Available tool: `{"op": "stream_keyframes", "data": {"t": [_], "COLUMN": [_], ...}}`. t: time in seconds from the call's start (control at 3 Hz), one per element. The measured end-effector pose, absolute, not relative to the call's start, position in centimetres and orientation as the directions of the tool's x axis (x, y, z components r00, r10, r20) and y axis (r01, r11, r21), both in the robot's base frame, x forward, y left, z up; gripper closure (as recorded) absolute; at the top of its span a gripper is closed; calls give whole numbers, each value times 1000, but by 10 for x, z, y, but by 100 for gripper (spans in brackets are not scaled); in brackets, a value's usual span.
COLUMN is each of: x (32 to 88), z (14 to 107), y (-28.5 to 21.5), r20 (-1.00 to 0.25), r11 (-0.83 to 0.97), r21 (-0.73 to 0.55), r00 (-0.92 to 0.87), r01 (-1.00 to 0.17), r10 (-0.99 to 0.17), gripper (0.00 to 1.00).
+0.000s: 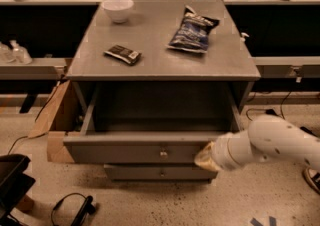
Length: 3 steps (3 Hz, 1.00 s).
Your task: Close top drawer
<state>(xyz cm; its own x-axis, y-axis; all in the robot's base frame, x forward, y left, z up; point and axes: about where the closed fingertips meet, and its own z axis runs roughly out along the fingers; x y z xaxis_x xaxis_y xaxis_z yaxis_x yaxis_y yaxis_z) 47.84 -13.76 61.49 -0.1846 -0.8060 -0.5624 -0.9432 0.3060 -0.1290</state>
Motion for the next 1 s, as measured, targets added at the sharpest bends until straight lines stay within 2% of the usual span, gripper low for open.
{"op": "stream_keyframes", "data": {"t": [0.33,1.0], "x": [485,544], "z": [617,627], "y": [-135,-117], "r20": [-562,-567], "r11": [303,284], "r21": [-135,-163], "r00": [-179,-146], "r01": [-943,-945], "r10": [-807,-811], "gripper": [100,100]}}
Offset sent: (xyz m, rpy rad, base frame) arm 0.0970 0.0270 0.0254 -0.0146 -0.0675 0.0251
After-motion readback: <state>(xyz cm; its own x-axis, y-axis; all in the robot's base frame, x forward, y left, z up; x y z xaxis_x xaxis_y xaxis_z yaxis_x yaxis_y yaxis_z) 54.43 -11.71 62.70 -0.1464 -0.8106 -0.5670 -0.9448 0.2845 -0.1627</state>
